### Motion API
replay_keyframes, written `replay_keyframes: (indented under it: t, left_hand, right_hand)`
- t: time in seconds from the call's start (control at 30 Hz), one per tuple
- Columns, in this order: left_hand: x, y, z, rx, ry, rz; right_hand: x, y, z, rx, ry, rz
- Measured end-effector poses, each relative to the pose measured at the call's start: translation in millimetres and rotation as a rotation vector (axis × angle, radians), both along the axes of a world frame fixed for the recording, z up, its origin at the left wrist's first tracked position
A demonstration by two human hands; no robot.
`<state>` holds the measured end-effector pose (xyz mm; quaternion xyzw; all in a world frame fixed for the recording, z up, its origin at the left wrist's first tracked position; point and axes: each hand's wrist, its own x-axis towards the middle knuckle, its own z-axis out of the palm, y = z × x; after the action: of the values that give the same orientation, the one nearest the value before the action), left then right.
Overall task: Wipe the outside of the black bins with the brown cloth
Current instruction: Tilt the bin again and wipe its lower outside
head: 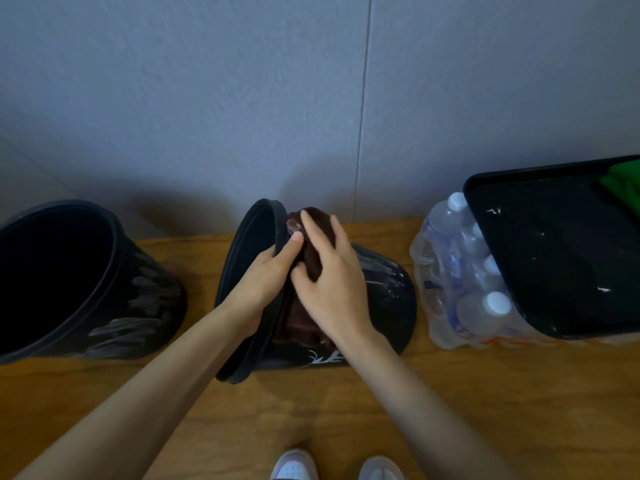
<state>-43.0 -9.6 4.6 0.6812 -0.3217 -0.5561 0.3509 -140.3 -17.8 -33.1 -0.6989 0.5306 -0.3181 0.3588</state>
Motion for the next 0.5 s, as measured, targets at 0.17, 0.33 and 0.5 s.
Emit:
replay_keyframes:
  t: [0.17, 0.33, 0.5]
  left_hand:
    - [7, 5, -1, 0.022, -0.014, 0.031]
    - [15, 8, -5, 0.019, -0.027, 0.052]
    - [8, 6, -4, -0.036, -0.068, 0.005]
  right_hand:
    - [-16, -10, -25, -0.041, 0.164, -0.053]
    - [-77, -33, -70, 0.176, 0.346, -0.262]
    - [-94, -35, -71, 0.236, 0.397, -0.328]
